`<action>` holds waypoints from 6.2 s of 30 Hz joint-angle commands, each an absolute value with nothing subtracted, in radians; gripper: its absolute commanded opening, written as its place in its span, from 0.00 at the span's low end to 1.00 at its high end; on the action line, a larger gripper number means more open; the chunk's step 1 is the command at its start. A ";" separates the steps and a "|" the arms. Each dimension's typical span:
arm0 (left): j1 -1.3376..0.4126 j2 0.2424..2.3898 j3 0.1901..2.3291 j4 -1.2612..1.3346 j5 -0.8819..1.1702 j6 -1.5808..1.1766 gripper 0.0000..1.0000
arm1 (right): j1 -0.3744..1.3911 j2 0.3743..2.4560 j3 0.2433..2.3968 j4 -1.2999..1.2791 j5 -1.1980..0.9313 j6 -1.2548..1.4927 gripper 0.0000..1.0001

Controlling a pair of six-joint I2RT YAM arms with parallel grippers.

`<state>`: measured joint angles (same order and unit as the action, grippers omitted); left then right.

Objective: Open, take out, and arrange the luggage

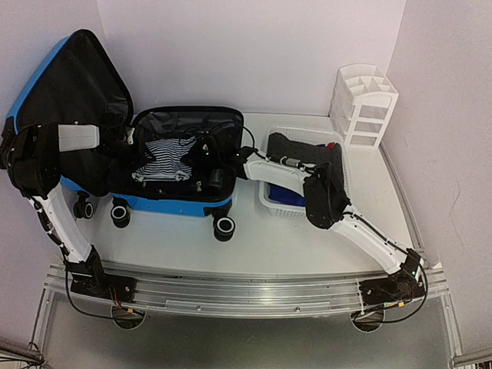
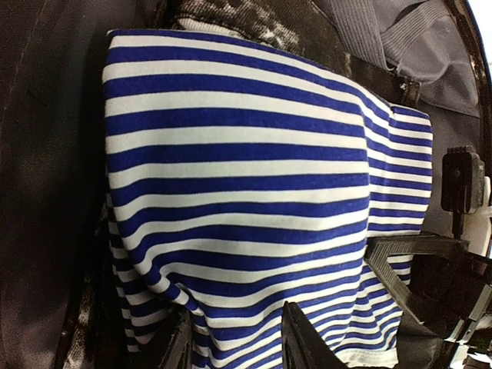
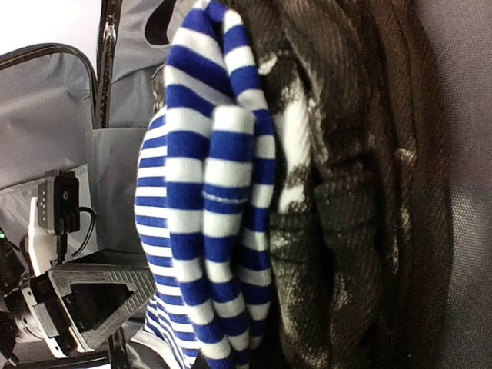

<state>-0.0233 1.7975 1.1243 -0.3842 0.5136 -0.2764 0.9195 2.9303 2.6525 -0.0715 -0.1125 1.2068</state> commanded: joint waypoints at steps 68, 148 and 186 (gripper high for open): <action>-0.115 1.856 1.502 -0.556 0.521 -0.154 0.00 | 0.864 2.536 2.297 -0.044 -0.009 1.037 0.00; -0.792 2.390 2.365 -0.610 0.448 -0.401 0.53 | 0.173 1.414 1.072 -0.574 -0.196 0.603 0.37; -0.817 2.434 2.316 -0.541 0.256 -0.008 0.21 | 0.245 1.765 1.342 -0.462 -0.090 0.641 0.00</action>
